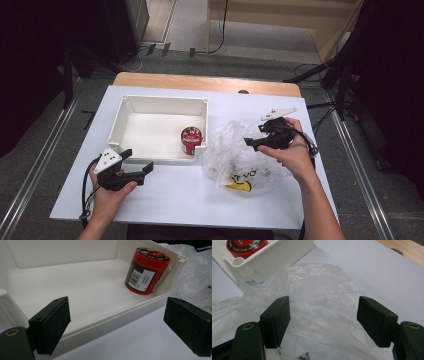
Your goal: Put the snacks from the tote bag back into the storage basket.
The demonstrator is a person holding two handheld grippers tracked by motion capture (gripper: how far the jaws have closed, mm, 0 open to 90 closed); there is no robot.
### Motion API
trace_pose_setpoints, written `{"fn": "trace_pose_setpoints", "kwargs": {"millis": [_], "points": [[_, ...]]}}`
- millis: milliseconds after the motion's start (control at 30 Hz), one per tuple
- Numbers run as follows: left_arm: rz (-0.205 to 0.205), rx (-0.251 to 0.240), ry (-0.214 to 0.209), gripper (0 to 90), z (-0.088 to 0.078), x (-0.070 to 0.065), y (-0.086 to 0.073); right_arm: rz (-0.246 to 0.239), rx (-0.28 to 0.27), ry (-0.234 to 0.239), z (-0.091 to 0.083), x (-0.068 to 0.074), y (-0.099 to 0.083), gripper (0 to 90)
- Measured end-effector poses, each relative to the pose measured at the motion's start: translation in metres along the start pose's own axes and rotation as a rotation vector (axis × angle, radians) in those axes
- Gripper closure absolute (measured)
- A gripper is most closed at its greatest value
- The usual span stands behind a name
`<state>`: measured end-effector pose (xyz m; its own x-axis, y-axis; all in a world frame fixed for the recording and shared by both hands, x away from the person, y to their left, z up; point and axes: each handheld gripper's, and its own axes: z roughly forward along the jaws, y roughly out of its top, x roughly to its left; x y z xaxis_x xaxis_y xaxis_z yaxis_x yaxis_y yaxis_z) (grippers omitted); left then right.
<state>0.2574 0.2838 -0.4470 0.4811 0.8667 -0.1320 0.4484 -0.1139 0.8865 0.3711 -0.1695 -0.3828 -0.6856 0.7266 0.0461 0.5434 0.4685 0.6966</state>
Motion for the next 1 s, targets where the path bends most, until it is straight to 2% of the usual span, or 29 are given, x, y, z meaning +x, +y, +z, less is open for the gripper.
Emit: {"fn": "trace_pose_setpoints", "kwargs": {"millis": [533,833,1000], "points": [[-0.001,-0.001,0.004,7.4,0.0,0.001,0.0,0.023,-0.045,-0.005,-0.019,-0.009,-0.028,27.1],[0.001,-0.006,0.004,7.4,-0.001,0.001,0.001,0.066,-0.092,0.009,-0.026,-0.018,-0.047,26.4],[-0.001,-0.011,0.003,7.4,-0.002,0.001,0.002,0.082,-0.12,-0.006,-0.031,-0.022,-0.06,26.4]]}}
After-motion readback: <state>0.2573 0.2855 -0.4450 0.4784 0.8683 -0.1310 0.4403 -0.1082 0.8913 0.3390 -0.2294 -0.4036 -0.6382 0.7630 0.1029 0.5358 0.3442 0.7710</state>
